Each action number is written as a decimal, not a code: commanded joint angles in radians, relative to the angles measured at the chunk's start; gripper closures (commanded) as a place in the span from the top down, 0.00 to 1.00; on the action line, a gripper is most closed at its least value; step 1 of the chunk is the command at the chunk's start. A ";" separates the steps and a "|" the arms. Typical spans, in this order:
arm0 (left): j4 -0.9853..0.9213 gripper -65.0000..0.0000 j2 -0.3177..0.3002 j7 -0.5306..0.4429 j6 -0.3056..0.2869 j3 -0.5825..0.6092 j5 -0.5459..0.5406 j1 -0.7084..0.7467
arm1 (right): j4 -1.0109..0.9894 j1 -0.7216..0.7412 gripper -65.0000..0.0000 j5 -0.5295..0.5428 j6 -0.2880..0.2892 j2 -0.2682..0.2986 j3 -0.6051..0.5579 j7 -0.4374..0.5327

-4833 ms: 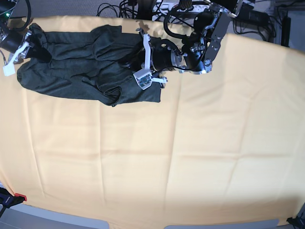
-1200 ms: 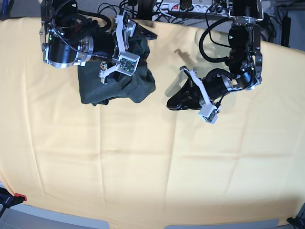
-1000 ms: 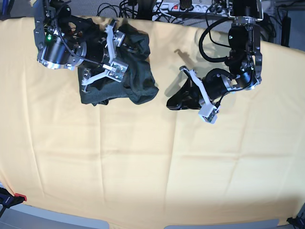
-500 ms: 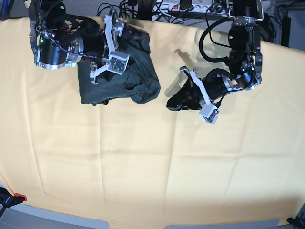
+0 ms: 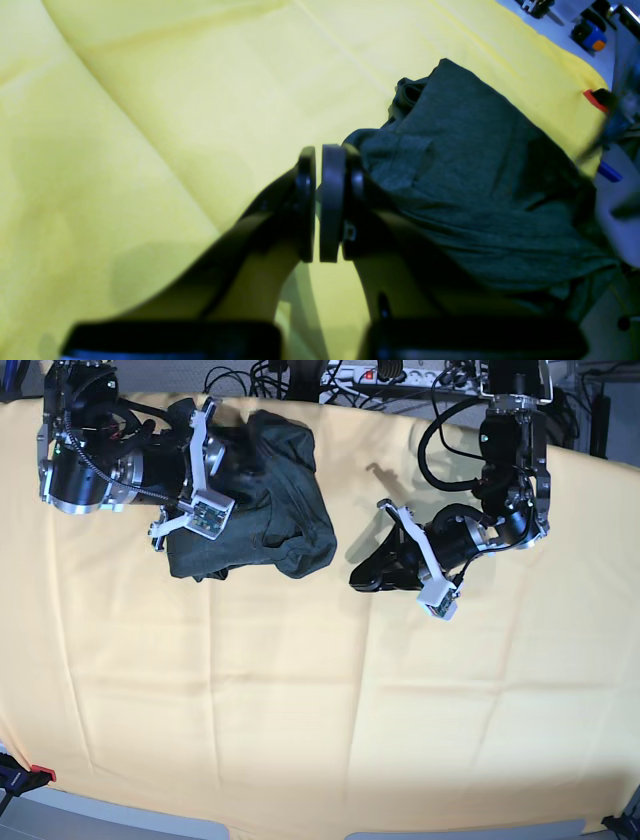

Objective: Fold the T-shirt properly
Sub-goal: 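Press and tuck the folded bundle's edges with the right gripper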

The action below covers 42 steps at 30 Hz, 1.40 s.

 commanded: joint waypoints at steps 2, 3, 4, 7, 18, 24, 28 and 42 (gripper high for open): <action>0.019 0.07 -0.004 -0.027 -0.009 -0.003 -0.024 -0.017 | 0.017 -0.016 0.00 0.030 0.002 0.008 0.010 0.020; 0.019 0.07 -0.004 -0.027 -0.009 -0.003 -0.024 -0.017 | 0.016 -0.027 0.00 0.027 0.002 0.008 0.010 0.020; 0.019 0.07 -0.003 -0.027 -0.009 -0.003 -0.025 -0.017 | 0.016 -0.037 0.00 0.024 0.002 0.008 0.010 0.020; 0.019 0.07 -0.004 -0.027 -0.009 -0.003 -0.024 -0.017 | 0.011 -0.065 0.00 0.001 0.002 0.008 0.010 0.020; 0.019 0.07 -0.004 -0.026 -0.009 -0.003 -0.047 -0.017 | -0.034 -0.100 0.00 -0.409 0.002 0.008 -0.084 0.237; 0.019 0.07 -0.006 -0.027 -0.009 -0.003 -0.048 -0.017 | -0.060 -0.113 0.00 -0.486 0.002 0.008 -0.241 0.341; 0.019 0.07 -0.006 -0.026 -0.009 -0.003 -0.051 -0.017 | -0.059 -0.091 0.00 -0.485 0.002 0.007 -0.356 0.382; 0.019 0.07 -0.021 -0.026 -0.009 -0.003 -0.063 -0.017 | -0.058 0.121 0.00 -0.508 0.002 0.008 -0.314 0.396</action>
